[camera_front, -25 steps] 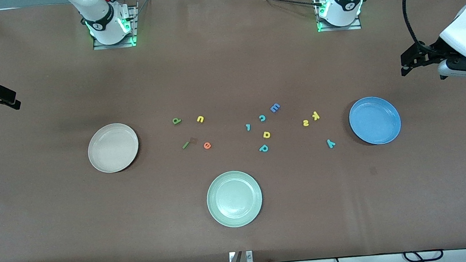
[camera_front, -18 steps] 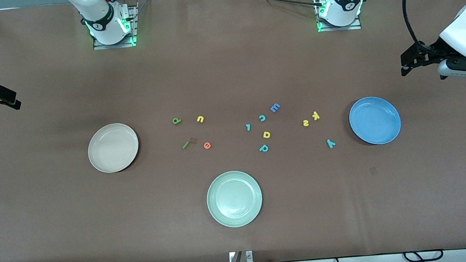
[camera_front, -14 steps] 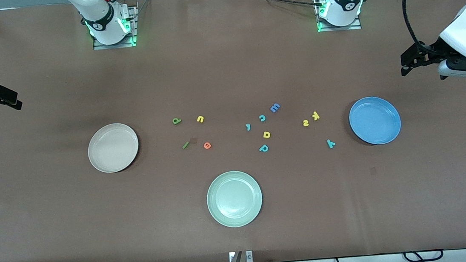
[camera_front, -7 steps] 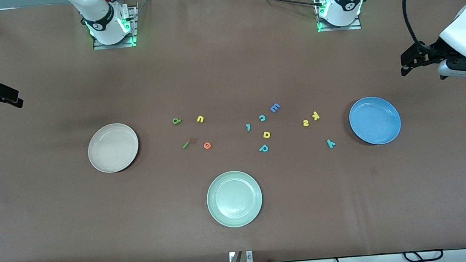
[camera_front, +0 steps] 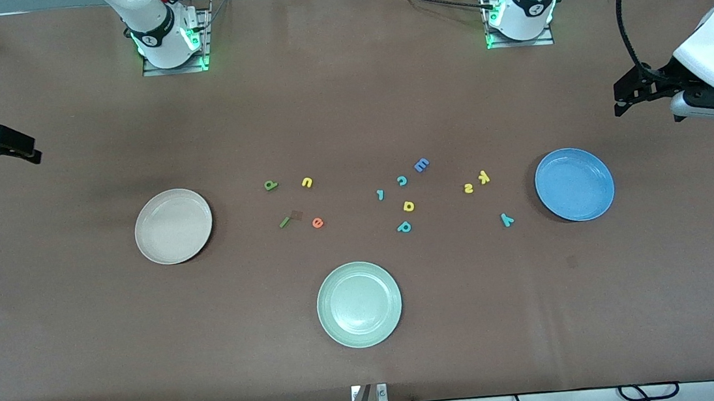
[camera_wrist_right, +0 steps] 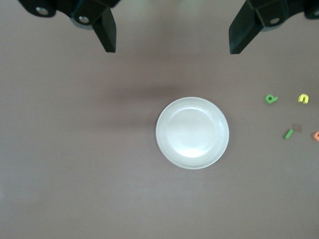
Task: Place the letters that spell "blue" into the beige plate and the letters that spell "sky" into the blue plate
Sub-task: 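Reach the right gripper to the green letter while the left gripper reaches the teal y, then grasp the green letter with the right gripper while the left gripper grasps the teal y, then drop the green letter on the beige plate while the left gripper drops the y, then grasp the yellow k with the left gripper while the right gripper reaches the green stick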
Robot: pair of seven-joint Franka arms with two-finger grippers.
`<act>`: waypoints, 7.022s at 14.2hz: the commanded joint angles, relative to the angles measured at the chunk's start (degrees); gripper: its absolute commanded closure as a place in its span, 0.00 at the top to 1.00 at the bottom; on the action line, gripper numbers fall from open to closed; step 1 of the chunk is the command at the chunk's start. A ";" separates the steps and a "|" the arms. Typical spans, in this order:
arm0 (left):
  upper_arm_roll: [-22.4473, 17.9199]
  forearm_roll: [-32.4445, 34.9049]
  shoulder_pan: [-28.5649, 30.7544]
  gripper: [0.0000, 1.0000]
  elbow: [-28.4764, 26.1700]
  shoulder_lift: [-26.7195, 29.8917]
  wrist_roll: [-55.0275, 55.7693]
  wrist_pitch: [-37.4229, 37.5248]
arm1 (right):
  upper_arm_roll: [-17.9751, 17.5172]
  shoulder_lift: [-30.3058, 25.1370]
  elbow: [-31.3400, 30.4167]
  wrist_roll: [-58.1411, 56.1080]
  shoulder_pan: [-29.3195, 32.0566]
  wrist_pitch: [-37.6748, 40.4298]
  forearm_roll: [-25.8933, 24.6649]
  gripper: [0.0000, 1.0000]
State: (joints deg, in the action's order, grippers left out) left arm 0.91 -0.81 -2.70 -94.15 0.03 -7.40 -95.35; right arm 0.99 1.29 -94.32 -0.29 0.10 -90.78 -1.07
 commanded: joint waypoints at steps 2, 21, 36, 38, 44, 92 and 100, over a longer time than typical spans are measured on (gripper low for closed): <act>0.23 0.19 0.15 1.00 1.77 -0.64 -0.77 1.48 | -0.11 4.41 -2.26 1.60 -7.81 -0.62 0.27 1.00; 0.41 -2.77 -0.82 1.00 1.95 -9.77 -0.07 0.78 | -0.37 18.56 -16.51 13.82 -26.65 -25.40 7.83 1.00; 0.41 -2.54 -9.52 1.00 1.78 -29.81 35.33 -12.84 | -0.20 29.82 -16.33 17.87 -31.92 -38.58 6.87 0.83; 0.50 -1.57 -9.52 0.99 -0.76 -30.70 35.88 -17.65 | -0.20 30.26 -16.25 17.60 -32.01 -38.86 6.78 0.83; 0.41 -1.48 -10.22 0.90 -4.63 -34.39 38.52 -27.06 | -0.20 31.22 -16.24 17.51 -32.36 -39.73 4.32 0.81; 0.58 6.17 -2.04 1.00 -11.06 -28.69 24.80 -15.23 | 0.42 29.20 -9.39 19.24 -13.98 -31.82 5.02 1.00; 13.50 5.81 -1.96 0.93 -13.68 -24.91 38.61 -19.69 | 0.33 31.92 -5.53 14.92 -22.42 -33.06 4.32 1.00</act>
State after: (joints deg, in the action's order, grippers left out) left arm 13.77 4.31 -5.67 -105.09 -26.31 30.23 -112.56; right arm 1.19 31.76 -102.26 21.44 -21.30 -123.98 3.56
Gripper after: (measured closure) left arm 0.048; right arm 0.000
